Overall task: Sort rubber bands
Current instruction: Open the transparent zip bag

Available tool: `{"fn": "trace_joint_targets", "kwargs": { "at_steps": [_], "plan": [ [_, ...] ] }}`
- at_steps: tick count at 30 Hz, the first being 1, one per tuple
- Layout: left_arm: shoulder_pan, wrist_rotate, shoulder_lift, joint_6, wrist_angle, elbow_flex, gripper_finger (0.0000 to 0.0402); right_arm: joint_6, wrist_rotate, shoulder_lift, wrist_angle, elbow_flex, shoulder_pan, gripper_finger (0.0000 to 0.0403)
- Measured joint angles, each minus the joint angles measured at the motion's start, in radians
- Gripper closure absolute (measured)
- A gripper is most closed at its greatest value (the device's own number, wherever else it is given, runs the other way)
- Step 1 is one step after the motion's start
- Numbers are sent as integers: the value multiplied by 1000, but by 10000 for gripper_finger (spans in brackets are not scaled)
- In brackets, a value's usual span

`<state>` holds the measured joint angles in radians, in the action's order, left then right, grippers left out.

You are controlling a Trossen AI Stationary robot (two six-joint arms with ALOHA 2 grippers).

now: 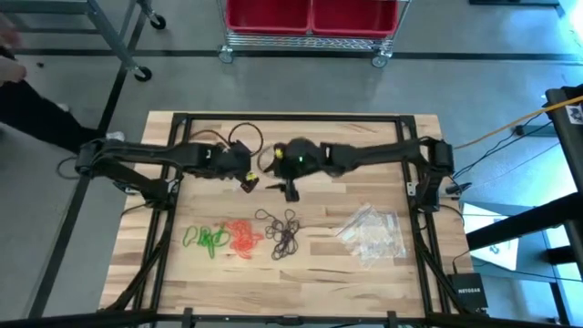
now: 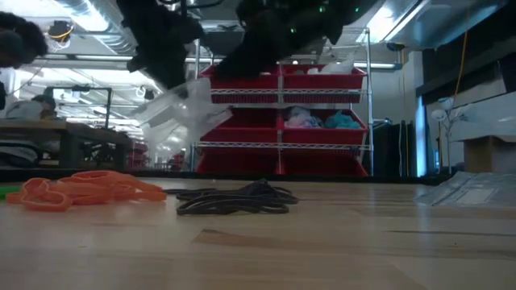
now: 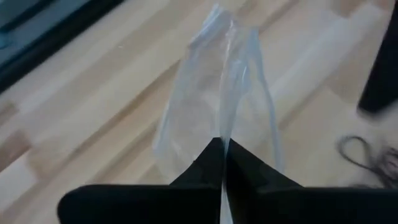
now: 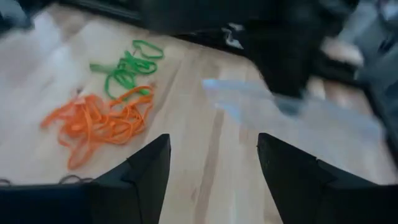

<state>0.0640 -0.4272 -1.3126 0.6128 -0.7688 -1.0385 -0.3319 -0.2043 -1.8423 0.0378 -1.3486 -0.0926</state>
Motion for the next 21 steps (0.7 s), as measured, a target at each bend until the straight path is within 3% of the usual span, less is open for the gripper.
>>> {"fn": "trace_joint_targets", "kwargs": {
  "at_steps": [6,11,16,21],
  "plan": [
    [44,180,11,-95,75,1,401,-237,204,-27,-61,1,101,169],
    [51,322,4,-138,128,1,402,-362,380,-42,-71,1,122,169],
    [46,317,-11,-146,110,1,402,-384,439,-42,-74,1,118,169],
    [47,317,-40,-172,121,1,401,-383,398,-42,-95,-6,119,169]
  ]
}}
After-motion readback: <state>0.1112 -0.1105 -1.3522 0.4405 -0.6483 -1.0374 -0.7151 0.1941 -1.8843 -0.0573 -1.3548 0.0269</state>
